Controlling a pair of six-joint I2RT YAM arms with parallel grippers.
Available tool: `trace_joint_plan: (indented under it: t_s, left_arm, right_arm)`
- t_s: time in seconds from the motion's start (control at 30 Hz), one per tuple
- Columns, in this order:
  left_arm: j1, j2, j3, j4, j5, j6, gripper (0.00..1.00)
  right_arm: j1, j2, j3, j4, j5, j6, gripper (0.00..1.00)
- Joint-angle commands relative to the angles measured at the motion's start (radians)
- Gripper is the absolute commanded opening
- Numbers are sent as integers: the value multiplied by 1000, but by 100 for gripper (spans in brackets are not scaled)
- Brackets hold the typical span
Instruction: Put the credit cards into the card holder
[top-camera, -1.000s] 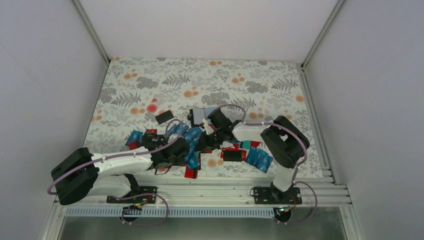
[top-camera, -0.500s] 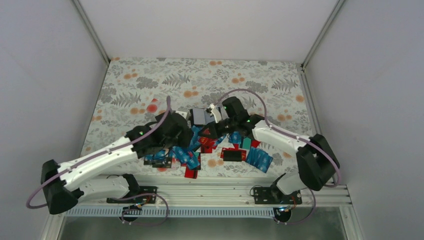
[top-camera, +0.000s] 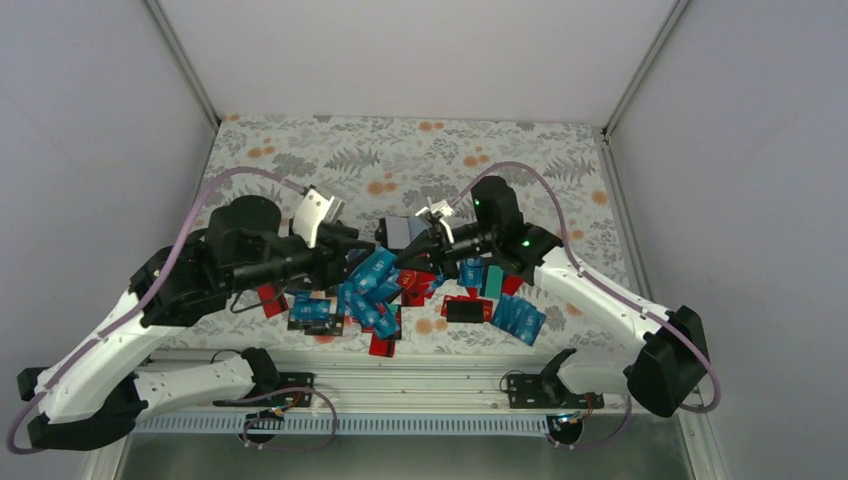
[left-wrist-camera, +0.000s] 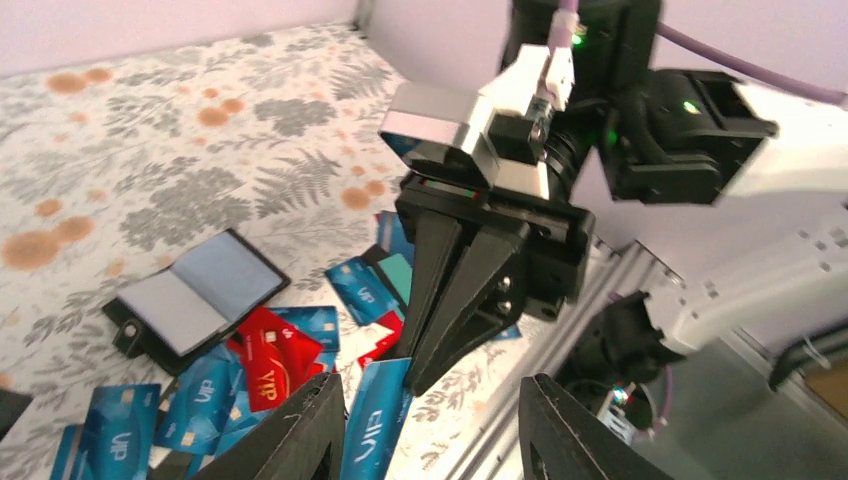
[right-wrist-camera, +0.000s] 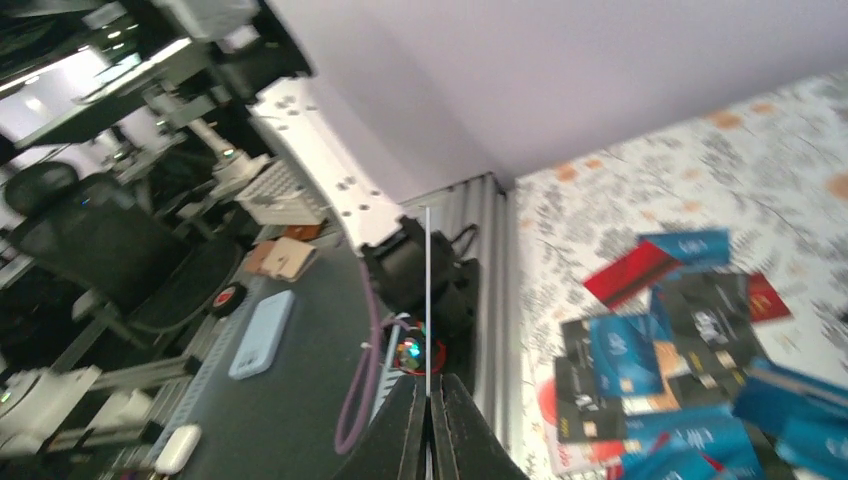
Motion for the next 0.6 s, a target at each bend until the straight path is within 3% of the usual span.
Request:
trace_joint_plan:
  t_s: [0.0, 0.1, 0.33, 0.57]
  left_arm:
    - [2, -10, 28, -74, 155, 109, 44]
    - [1, -14, 25, -79, 224, 143, 38]
    - [0, -9, 11, -103, 318, 199, 37]
    - [1, 23, 11, -150, 321, 228, 26]
  right_arm:
    - [3, -30, 50, 13, -200, -131, 4]
    - [5, -26, 81, -44, -256, -193, 4]
    - [9, -44, 107, -105, -349, -259, 4]
    - [9, -41, 111, -122, -353, -270, 4]
